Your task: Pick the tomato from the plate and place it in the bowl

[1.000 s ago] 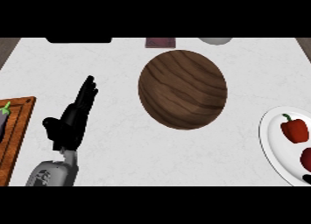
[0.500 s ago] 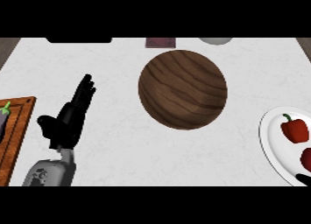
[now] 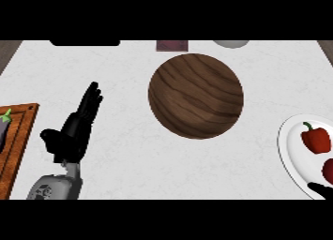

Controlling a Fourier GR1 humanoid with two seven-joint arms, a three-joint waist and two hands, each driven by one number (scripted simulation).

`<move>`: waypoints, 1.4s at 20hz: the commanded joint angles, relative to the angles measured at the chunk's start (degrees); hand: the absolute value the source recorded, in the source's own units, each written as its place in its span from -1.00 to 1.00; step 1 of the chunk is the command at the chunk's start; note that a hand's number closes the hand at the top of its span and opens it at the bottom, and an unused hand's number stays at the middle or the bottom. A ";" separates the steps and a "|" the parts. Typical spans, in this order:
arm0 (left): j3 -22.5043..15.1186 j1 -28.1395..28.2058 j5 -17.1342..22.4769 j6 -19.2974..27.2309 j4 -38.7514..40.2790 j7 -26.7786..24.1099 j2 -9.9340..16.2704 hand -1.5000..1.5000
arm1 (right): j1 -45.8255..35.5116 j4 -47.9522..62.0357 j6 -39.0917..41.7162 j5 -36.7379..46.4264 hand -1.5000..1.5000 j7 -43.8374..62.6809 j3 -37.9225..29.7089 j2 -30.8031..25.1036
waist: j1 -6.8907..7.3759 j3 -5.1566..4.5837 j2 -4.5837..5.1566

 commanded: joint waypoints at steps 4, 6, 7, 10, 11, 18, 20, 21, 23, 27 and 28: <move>1.89 -1.82 0.10 -1.00 1.56 0.64 -0.07 0.00 | -3.64 11.45 1.27 0.53 -1.00 -7.48 -0.09 -0.59 | -0.01 0.02 0.01; 0.89 -2.07 -0.17 -1.12 0.50 1.71 0.01 0.00 | -3.37 9.06 3.50 3.79 1.00 -8.47 3.67 -2.35 | 0.15 0.03 0.04; 1.79 -2.22 0.22 -1.07 0.89 2.20 0.27 0.00 | -0.77 9.13 3.21 4.45 1.00 -12.27 4.10 -1.36 | -0.02 0.03 0.01; 2.70 -1.97 0.63 -1.92 2.55 -0.55 0.60 0.00 | -4.32 13.36 1.91 8.09 1.00 -13.72 5.49 -2.87 | 0.15 0.02 0.07; 1.46 1.44 1.35 -3.33 -0.03 -0.30 0.59 0.00 | -3.49 13.71 1.69 8.75 1.00 -15.36 6.24 -2.28 | 0.27 0.03 0.01; 3.46 0.46 1.36 -3.28 1.37 -1.23 1.09 0.00 | -2.72 7.64 3.02 5.12 1.00 -12.60 5.68 0.70 | 0.01 0.00 -0.03; 1.56 -1.16 -0.20 -2.02 1.86 0.15 -0.27 0.00 | -2.89 -1.09 0.91 9.96 1.00 -12.06 14.64 6.96 | 0.16 -0.07 -0.11; 1.77 0.19 0.44 -2.85 1.54 -0.77 0.13 0.00 | -3.11 -1.99 3.78 10.42 1.00 -13.88 18.56 7.50 | 0.99 -0.12 -0.21; 0.47 -1.49 0.15 -3.43 2.23 -0.01 -0.38 0.00 | -7.01 -3.19 4.76 14.07 1.00 -14.49 29.37 12.04 | 3.68 -0.23 -0.10; -1.30 -3.33 -1.11 -3.14 2.72 0.43 -1.34 0.00 | -14.79 -3.74 2.45 12.92 1.00 -13.35 46.38 12.30 | 5.44 -0.01 -0.13; -0.87 -3.86 -0.56 -3.06 2.45 1.20 -1.50 0.00 | -15.36 -2.87 -1.32 11.79 1.00 -13.59 50.57 12.33 | 5.21 0.10 -0.07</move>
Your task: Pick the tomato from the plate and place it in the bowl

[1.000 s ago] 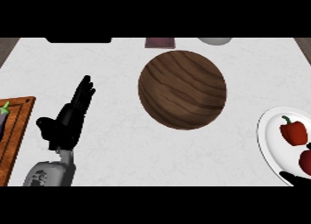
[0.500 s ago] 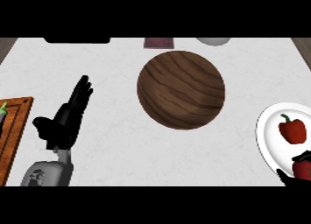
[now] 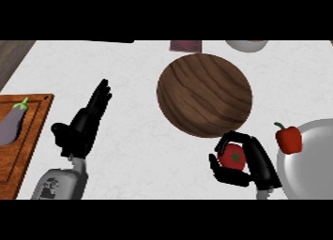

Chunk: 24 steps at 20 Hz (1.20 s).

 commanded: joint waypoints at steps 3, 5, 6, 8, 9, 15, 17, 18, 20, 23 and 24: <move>-0.58 -0.95 -0.40 0.77 0.04 1.70 -0.95 0.00 | -8.33 -5.91 -13.53 1.90 1.00 6.63 25.10 1.93 | -0.75 0.10 -0.47; 1.22 -1.23 -0.12 1.07 0.24 2.09 0.26 0.00 | -9.83 -8.13 -20.42 6.91 1.00 9.22 31.48 1.96 | -1.92 0.05 -0.54; -0.25 -0.18 -1.11 2.21 0.36 1.15 -1.41 0.00 | -11.89 -9.76 -22.79 9.37 1.00 12.57 33.38 1.96 | -2.42 0.01 -0.63; 1.61 -1.15 0.17 1.02 0.40 1.43 0.21 0.00 | -17.99 -9.64 -26.08 13.81 1.00 21.93 36.74 1.98 | -2.86 -0.01 -0.37; 1.93 0.15 0.16 0.52 1.15 -0.14 0.88 0.00 | -19.65 -11.68 -25.45 16.77 1.00 26.45 38.37 1.98 | -3.16 -0.09 -0.55; 1.22 -1.06 -1.00 1.78 0.89 0.67 -0.06 0.00 | -36.24 -12.55 -23.30 25.07 1.00 51.91 40.04 1.99 | -3.74 -0.03 -0.42; 0.79 2.47 -0.69 0.90 -0.87 -0.09 0.51 0.00 | -43.45 -13.43 -19.91 24.01 1.00 59.67 38.28 1.99 | -2.77 -0.06 -0.63; 1.75 -0.71 -0.13 1.55 -1.24 1.42 0.13 0.00 | -46.22 -11.51 -20.88 24.33 1.00 62.90 38.99 1.99 | -3.18 0.01 -0.39; 1.76 1.81 -0.48 0.95 1.37 -1.60 0.52 0.00 | -53.62 -10.93 -18.71 22.36 1.00 67.89 35.41 1.99 | -2.90 -0.03 -0.34; 1.29 0.60 -0.60 1.23 0.67 -0.57 -0.14 0.00 | -61.85 -4.67 -20.92 18.96 1.00 69.85 31.69 1.98 | -2.70 0.03 -0.08; 1.71 3.05 0.06 0.22 -0.40 -2.55 0.77 0.00 | -63.02 -3.96 -20.35 19.36 1.00 71.89 31.21 1.98 | -2.44 0.01 -0.21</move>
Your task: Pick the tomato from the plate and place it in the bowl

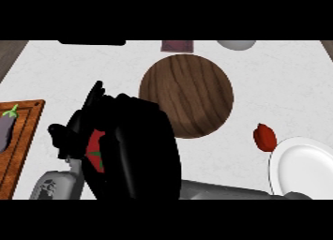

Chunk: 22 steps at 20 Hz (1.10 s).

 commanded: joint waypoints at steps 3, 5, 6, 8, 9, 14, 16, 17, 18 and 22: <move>-0.51 0.23 -0.62 0.35 0.54 -1.04 -0.69 0.00 | -13.38 8.51 1.55 -4.59 1.00 9.58 -7.05 0.34 | -0.40 0.08 0.29; 0.26 1.62 0.36 -0.99 -0.83 -1.15 0.60 0.00 | -13.82 10.55 -0.04 -6.46 1.00 9.41 -7.70 0.34 | -0.29 0.09 0.29; 1.43 -1.28 -0.05 0.08 0.48 0.46 0.89 0.00 | -13.39 13.64 1.22 -7.68 1.00 6.15 -9.51 0.34 | -0.58 0.11 0.45; 1.45 0.10 0.78 -1.33 0.71 -1.41 1.28 0.00 | -13.97 19.45 5.31 -3.28 1.00 3.61 -11.79 0.26 | -0.93 0.08 0.53; 0.52 0.70 0.72 -0.88 -1.62 0.79 0.53 0.00 | -16.87 18.74 8.47 -3.74 1.00 6.07 -13.19 0.34 | -0.95 0.11 0.25; 0.14 -1.66 0.21 0.29 -1.90 2.89 -0.55 0.00 | -15.89 27.90 9.55 -1.60 1.00 1.09 -13.30 -0.55 | -1.21 0.14 0.42; -1.00 0.45 -1.87 1.79 0.83 -1.01 -1.94 0.00 | -12.52 28.92 9.00 -2.32 1.00 -4.86 -14.45 -4.45 | -1.49 0.14 0.53; 0.34 0.68 -0.63 0.82 -2.39 0.72 -0.26 0.00 | -12.69 31.62 8.19 -1.48 1.00 -5.24 -15.43 -3.44 | -1.10 0.15 0.47; 0.54 0.72 -0.11 0.42 -0.99 0.75 -0.51 0.00 | -10.93 30.08 7.80 0.20 1.00 -4.69 -15.30 -3.57 | -1.41 0.16 0.41; -0.61 2.02 -0.88 1.31 -1.43 -0.76 -1.91 0.00 | -4.75 37.38 1.82 0.47 1.00 -13.71 -17.05 -6.08 | -0.92 0.17 0.64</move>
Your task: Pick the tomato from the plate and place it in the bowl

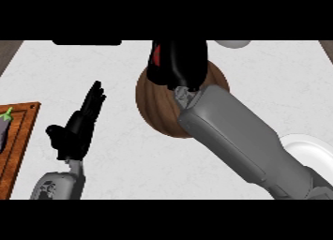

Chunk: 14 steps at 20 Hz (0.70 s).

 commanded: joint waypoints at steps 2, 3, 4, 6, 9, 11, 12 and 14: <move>-1.26 1.24 -1.08 0.98 -6.05 4.83 -0.07 0.00 | 2.93 4.86 -0.69 3.13 1.00 -3.94 -2.41 0.17 | 0.08 0.03 -0.14; -3.33 5.55 -2.14 1.09 -7.86 1.72 -1.04 0.00 | 4.36 3.54 -0.69 3.66 1.00 -4.61 -2.73 -1.18 | 0.06 0.03 -0.19; -1.43 4.66 -0.16 -0.73 -6.03 2.00 0.36 0.00 | 7.45 5.25 -3.20 1.70 1.00 -9.62 -4.12 -3.35 | 0.04 0.03 -0.05; 1.41 1.49 1.12 -1.86 -0.84 -1.27 1.44 0.00 | 8.27 8.60 -5.52 1.96 1.00 -11.73 -5.87 -1.89 | -0.06 0.01 0.05; 1.09 -0.90 1.04 -1.41 -0.16 0.29 0.56 0.00 | 8.30 15.41 -3.97 -2.16 1.00 -19.08 -8.44 -2.18 | 0.19 0.02 0.23; 0.68 0.90 0.03 -0.92 1.52 -2.96 0.13 0.00 | 10.93 12.53 -4.14 -7.27 1.00 -19.21 -12.50 -1.96 | -0.25 0.04 0.14; -0.06 -0.78 -0.58 -0.04 -1.33 2.12 -0.02 0.00 | 12.04 15.48 -4.65 -6.82 1.00 -20.44 -12.52 -1.44 | 0.03 0.06 0.10; -0.14 -0.92 -1.19 0.88 1.02 -0.10 -1.09 0.00 | 11.02 14.79 2.00 -11.77 -1.00 -22.98 -14.09 -1.22 | -0.22 0.04 0.05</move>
